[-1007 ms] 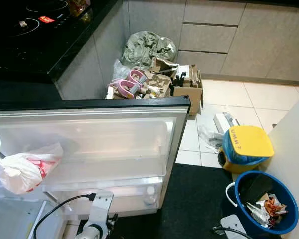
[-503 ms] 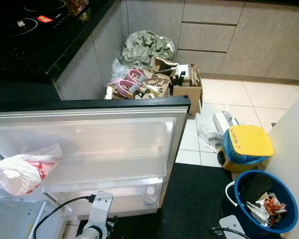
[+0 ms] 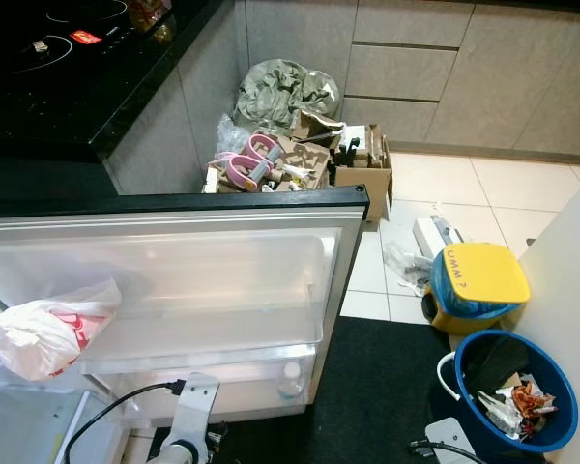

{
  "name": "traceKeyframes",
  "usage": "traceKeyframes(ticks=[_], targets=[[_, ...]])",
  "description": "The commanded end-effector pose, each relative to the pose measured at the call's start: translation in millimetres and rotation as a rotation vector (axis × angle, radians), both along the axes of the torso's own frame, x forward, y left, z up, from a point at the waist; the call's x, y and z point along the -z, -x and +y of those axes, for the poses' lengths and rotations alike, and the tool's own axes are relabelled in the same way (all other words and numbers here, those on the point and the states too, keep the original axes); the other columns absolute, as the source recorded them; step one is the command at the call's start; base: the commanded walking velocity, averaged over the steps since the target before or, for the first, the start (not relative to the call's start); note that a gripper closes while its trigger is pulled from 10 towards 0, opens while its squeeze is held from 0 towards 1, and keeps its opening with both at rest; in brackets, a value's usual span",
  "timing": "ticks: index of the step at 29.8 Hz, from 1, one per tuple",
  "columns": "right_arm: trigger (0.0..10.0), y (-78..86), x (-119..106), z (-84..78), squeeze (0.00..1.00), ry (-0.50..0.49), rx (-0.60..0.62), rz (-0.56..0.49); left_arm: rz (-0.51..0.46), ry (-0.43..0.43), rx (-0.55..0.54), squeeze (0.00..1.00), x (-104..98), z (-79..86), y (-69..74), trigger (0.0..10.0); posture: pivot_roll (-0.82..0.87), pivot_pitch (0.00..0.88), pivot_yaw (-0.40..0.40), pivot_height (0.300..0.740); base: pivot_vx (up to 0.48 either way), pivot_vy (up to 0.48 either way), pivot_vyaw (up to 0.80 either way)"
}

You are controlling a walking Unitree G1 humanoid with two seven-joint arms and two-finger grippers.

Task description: Restocking fridge

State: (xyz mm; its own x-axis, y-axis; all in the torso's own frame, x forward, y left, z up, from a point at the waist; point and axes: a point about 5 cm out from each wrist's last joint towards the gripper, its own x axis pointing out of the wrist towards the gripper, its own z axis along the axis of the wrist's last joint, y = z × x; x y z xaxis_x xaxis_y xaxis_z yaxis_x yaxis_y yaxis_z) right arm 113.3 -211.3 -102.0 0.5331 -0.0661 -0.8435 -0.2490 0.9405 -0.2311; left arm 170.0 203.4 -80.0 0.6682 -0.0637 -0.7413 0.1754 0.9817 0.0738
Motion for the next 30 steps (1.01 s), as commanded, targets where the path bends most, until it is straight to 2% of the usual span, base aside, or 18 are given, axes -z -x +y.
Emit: traceKeyframes(ticks=[1, 14, 20, 25, 30], targets=[[10.0, 1.1, 0, -0.4, 0.00, 0.001, 0.012, -0.001, 0.025, -0.015, -0.004, 0.00, 2, 4.7, 6.2, 10.0, -0.10, 0.049, -0.050, 0.740, 0.000, 0.000, 0.00], [10.0, 0.8, 0, -0.1, 0.00, 0.000, 0.011, -0.002, 0.052, -0.023, -0.018, 0.00, 5, 6.8, 11.8, 10.0, -0.10, 0.050, -0.051, 0.740, 0.000, 0.000, 0.00], [10.0, 2.8, 1, -0.5, 0.00, 0.001, 0.012, 0.004, 0.099, -0.021, -0.094, 0.00, 10, 15.4, 23.5, 10.0, -0.10, 0.053, -0.048, 0.740, 0.000, 0.000, 0.00], [10.0, 4.2, 1, 0.1, 0.00, 0.000, 0.010, 0.007, 0.188, -0.055, -0.177, 0.00, 17, 34.3, 56.4, 10.0, -0.09, 0.057, -0.047, 0.740, 0.000, 0.000, 0.00], [10.0, 4.4, 1, 0.3, 0.00, 0.000, 0.005, 0.011, 0.211, -0.078, -0.179, 0.00, 18, 41.1, 68.2, 10.0, -0.08, 0.055, -0.050, 0.740, 0.000, 0.000, 0.00]])
